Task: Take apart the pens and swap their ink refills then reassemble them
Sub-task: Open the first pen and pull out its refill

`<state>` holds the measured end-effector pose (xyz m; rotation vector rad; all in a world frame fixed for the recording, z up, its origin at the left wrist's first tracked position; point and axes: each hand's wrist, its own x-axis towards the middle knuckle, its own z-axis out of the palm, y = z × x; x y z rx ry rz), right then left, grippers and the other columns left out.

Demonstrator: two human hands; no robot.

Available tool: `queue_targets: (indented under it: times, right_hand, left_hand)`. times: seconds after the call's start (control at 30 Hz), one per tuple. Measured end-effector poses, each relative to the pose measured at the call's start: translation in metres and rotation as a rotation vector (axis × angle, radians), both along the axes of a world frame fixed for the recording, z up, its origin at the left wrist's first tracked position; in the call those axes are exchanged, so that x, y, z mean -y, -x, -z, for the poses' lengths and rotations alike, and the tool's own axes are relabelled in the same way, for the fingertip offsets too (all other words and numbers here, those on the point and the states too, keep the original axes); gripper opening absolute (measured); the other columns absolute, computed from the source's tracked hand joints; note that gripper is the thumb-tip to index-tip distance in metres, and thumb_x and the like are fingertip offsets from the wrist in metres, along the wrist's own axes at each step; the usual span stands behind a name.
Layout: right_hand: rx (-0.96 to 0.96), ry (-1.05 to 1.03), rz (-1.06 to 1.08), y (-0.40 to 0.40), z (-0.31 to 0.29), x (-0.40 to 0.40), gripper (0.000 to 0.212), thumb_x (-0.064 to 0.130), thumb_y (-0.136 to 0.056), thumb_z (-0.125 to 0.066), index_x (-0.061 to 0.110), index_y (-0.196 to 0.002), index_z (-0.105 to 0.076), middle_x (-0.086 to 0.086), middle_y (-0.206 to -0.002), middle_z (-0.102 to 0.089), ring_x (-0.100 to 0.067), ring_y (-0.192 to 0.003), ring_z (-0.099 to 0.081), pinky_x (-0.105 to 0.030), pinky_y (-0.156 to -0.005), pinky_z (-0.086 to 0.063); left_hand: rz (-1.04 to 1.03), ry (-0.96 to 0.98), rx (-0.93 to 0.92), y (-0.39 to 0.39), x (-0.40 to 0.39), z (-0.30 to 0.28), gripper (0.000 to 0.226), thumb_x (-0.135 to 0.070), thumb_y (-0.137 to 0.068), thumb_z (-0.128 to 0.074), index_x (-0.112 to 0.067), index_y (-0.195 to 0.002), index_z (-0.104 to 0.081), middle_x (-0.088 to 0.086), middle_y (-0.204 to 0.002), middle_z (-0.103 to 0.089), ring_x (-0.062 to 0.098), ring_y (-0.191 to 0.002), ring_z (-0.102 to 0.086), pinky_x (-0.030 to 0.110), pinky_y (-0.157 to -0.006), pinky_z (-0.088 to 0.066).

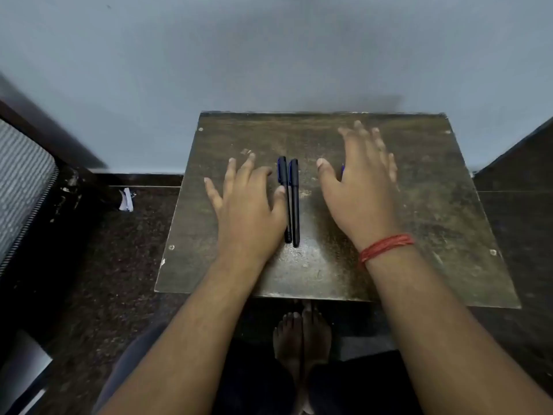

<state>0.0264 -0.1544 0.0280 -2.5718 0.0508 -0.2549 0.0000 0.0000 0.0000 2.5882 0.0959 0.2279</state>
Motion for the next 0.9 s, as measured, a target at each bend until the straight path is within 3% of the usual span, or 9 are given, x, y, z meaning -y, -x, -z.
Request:
queue_targets:
  times: [0.23, 0.53, 0.7, 0.8, 0.9]
  right_hand:
    - [-0.009, -0.060, -0.008, 0.007, 0.002, 0.010, 0.050, 0.043, -0.098, -0.050, 0.025, -0.144, -0.042, 0.000, -0.162, -0.031, -0.021, -0.152, -0.016, -0.054, -0.122, -0.016]
    - [-0.048, -0.064, -0.068, 0.014, 0.003, 0.000, 0.046, 0.041, -0.097, -0.052, 0.025, -0.140, -0.046, 0.002, -0.157, -0.039, -0.019, -0.150, -0.022, -0.051, -0.121, -0.018]
    - [-0.012, -0.074, -0.061, 0.015, 0.003, -0.001, 0.042, 0.040, -0.097, -0.051, 0.024, -0.136, -0.050, 0.004, -0.149, -0.048, -0.019, -0.146, -0.030, -0.052, -0.118, -0.024]
    - [0.054, -0.186, -0.031, 0.013, 0.003, -0.001, 0.035, 0.040, -0.096, -0.054, 0.023, -0.126, -0.057, 0.006, -0.131, -0.060, -0.017, -0.130, -0.047, -0.046, -0.109, -0.039]
    - [0.080, -0.502, 0.025, 0.009, 0.000, 0.000, 0.021, 0.039, -0.095, -0.059, 0.021, -0.106, -0.064, 0.006, -0.106, -0.067, -0.011, -0.103, -0.061, -0.032, -0.088, -0.050]
  left_hand:
    - [-0.014, -0.026, 0.027, 0.001, 0.007, 0.003, 0.015, -0.036, -0.090, -0.063, -0.023, -0.096, -0.064, -0.002, -0.129, -0.056, 0.025, -0.136, -0.041, 0.064, -0.122, -0.002]
    - [-0.092, -0.089, -0.006, 0.002, 0.005, -0.003, 0.018, -0.036, -0.089, -0.062, -0.018, -0.089, -0.060, 0.004, -0.124, -0.054, 0.032, -0.127, -0.044, 0.064, -0.121, -0.008]
    - [-0.114, -0.051, 0.058, 0.003, 0.005, -0.003, 0.019, -0.031, -0.092, -0.062, -0.013, -0.095, -0.063, 0.007, -0.119, -0.053, 0.032, -0.119, -0.046, 0.061, -0.121, -0.015]
    - [-0.074, 0.068, 0.183, 0.005, 0.009, -0.007, 0.013, -0.025, -0.094, -0.062, -0.014, -0.094, -0.057, 0.003, -0.108, -0.051, 0.024, -0.104, -0.046, 0.053, -0.106, -0.037]
    - [0.026, 0.213, 0.220, 0.009, 0.019, -0.011, 0.013, -0.019, -0.097, -0.060, -0.018, -0.093, -0.048, -0.005, -0.094, -0.051, 0.016, -0.085, -0.049, 0.039, -0.077, -0.046]
